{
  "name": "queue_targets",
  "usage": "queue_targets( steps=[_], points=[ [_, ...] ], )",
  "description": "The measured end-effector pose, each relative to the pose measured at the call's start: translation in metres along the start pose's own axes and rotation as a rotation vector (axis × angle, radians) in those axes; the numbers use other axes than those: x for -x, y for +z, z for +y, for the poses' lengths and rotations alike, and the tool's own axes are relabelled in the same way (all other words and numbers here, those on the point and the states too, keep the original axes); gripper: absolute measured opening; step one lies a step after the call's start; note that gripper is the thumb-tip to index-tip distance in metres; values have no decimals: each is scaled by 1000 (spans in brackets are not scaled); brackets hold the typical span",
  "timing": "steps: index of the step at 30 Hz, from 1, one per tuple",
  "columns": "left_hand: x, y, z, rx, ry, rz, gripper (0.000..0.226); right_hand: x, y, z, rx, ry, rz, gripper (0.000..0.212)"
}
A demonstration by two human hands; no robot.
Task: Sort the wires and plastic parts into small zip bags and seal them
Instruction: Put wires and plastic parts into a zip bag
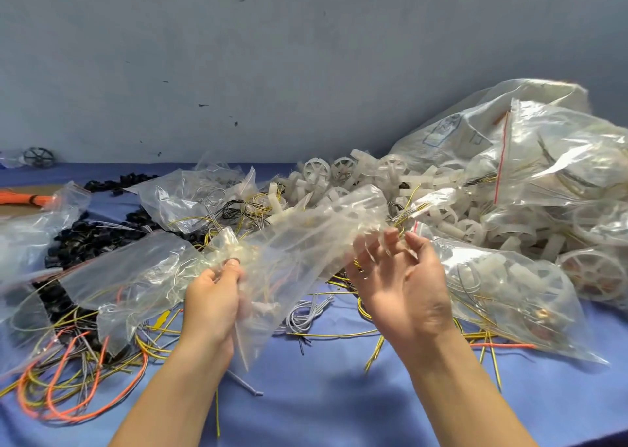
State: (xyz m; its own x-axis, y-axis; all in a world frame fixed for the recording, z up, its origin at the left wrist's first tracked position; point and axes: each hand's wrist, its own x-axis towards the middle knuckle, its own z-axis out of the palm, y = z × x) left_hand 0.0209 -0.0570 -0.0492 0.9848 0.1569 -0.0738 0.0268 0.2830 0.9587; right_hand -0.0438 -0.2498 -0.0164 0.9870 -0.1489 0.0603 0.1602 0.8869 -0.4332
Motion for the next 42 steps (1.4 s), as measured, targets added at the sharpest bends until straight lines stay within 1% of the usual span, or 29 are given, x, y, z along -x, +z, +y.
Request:
queue_targets(
  steps=[2,3,7,10,12,15,17,20,23,25,27,30,32,34,36,37,40,42],
  points=[
    [-3,-7,1,-79,118,54,21,-4,0,-2,155,-61,89,30],
    [-4,-10,1,-124,178,82,22,-4,0,-1,231,-79,105,34],
    [1,-14,-3,-215,367,153,17,-5,-1,9,553,-149,112,40],
    [3,-16,-5,-222,449,167,17,-4,-4,11,745,-262,164,33],
    [4,-17,-4,-234,488,172,16,-3,-6,13,819,-299,188,27],
    [4,-17,-3,-248,513,171,16,-3,-6,17,878,-329,194,28],
    [1,-21,0,-208,492,208,16,-5,-6,15,891,-360,272,28],
    [-5,-30,6,-150,478,251,17,-9,-8,12,847,-391,374,27],
    [-4,-30,4,-139,479,222,19,-12,-6,9,714,-314,416,26],
    [-2,-28,-1,-122,458,187,18,-13,-2,3,623,-229,395,21],
    [-3,-28,-3,-123,433,157,16,-13,-4,-4,687,-220,342,24],
    [-7,-30,-3,-123,425,170,17,-8,-9,-6,898,-287,237,23],
    [-9,-33,-3,-144,435,220,18,-6,-12,-7,943,-333,249,17],
    [-13,-37,0,-150,434,283,18,-6,-14,-11,915,-362,298,16],
    [-15,-40,4,-119,418,298,18,-8,-15,-16,908,-356,328,21],
    [-14,-40,5,-104,404,276,18,-8,-15,-18,940,-337,336,28],
    [-7,-35,6,-128,374,114,16,-8,-10,-22,1118,-172,342,54],
    [-2,-29,6,-150,378,-3,12,-10,-11,-23,1217,-56,309,72]
  ],
)
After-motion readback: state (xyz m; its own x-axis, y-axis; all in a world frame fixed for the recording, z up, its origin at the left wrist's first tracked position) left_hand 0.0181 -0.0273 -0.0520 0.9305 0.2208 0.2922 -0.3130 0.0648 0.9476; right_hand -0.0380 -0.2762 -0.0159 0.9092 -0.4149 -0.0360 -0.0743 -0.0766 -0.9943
